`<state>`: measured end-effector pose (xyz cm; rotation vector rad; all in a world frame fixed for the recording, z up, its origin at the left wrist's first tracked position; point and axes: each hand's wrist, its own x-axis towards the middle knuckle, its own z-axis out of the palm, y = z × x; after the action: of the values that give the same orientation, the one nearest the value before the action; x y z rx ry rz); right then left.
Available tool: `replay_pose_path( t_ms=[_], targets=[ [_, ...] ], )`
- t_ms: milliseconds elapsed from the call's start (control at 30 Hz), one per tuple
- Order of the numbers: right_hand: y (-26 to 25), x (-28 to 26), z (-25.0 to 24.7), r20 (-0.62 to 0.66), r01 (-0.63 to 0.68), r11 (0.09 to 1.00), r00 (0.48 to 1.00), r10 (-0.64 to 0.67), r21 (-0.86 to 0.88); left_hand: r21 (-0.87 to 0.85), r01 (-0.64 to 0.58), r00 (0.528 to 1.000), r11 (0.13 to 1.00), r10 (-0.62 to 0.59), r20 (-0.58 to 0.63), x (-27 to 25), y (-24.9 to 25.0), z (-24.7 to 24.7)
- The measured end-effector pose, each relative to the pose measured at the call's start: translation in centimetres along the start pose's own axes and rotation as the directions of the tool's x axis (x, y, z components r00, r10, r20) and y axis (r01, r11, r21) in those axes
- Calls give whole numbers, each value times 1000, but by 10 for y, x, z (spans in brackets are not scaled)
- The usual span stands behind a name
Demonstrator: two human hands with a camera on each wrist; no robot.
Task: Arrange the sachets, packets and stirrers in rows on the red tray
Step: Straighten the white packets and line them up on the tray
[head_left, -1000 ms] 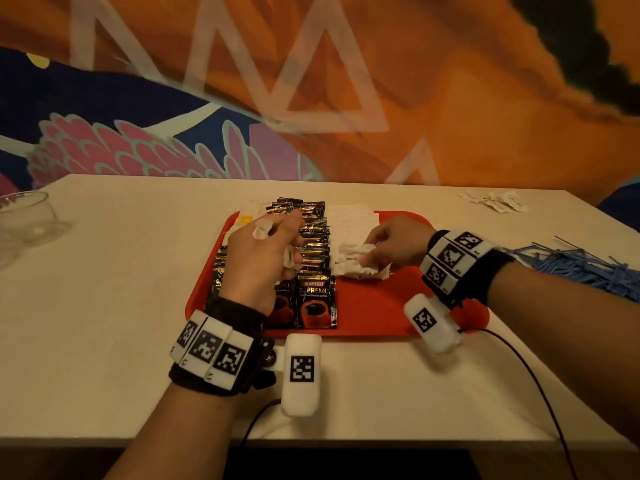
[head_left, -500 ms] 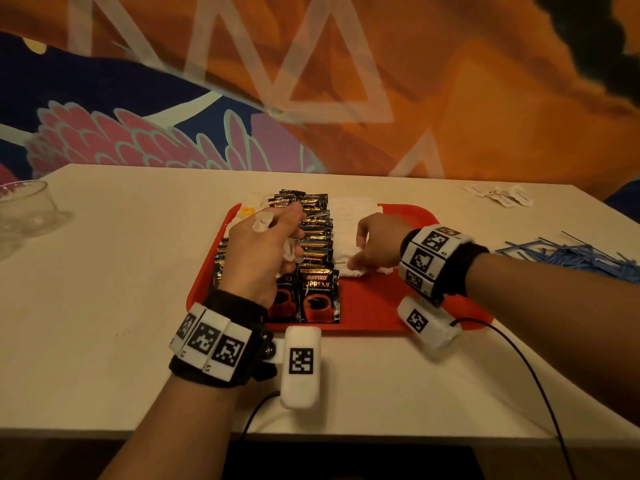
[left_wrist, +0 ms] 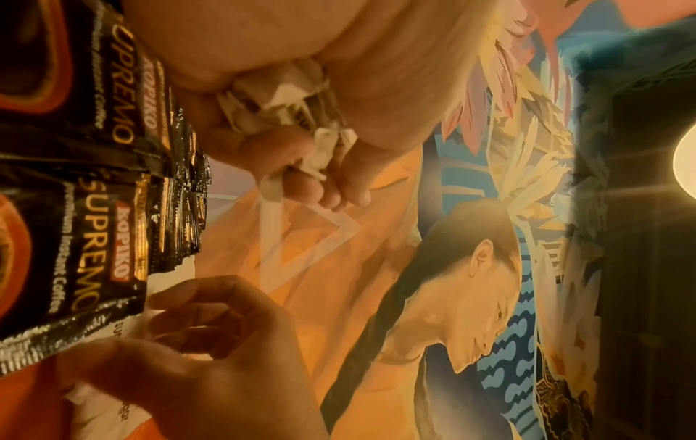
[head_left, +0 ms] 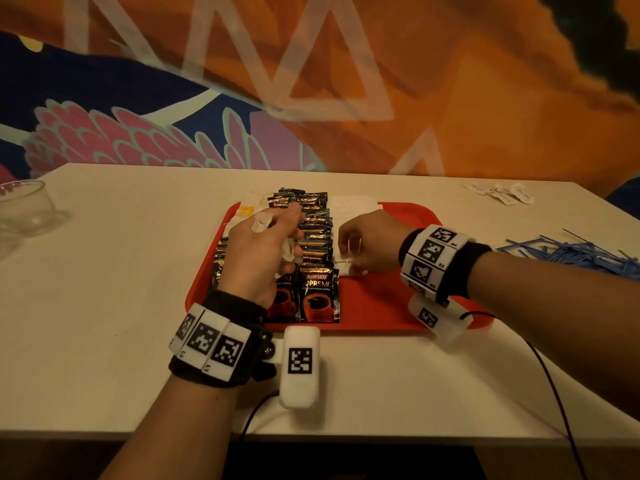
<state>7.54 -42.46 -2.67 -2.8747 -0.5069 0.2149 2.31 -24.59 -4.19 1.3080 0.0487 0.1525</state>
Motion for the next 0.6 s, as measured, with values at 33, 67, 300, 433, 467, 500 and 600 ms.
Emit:
replay_pose_path(
  t_ms=[33,67,300,433,467,500,600],
  targets=[
    [0,1,1,28,-1,1000,1000,2,-20,-1,2,1000,1000,-2,3,0,0,0],
    [1,2,2,43,-4,1000,999,5,-31,-3,4,1000,1000,-4,9,0,-1,0],
    [3,-2,-5,-27,3,1000,1000,-2,30,-67,125,988,990,-118,95,0,3,0],
    [-1,-9,-19,-144,66,987,989,-45,147,-113,219,965,969,-199,170,-1,8,3],
    [-2,-11,-22,-194,91,977,980,-53,194,-121,233,961,965,-209,183,-2,9,4],
    [-4,-12,-25,-245,122,962,968,-60,244,-131,243,957,961,-215,192,-2,10,5],
    [-14,-17,-32,-338,227,872,938,-76,433,-138,256,950,957,-222,221,-5,13,10]
  ],
)
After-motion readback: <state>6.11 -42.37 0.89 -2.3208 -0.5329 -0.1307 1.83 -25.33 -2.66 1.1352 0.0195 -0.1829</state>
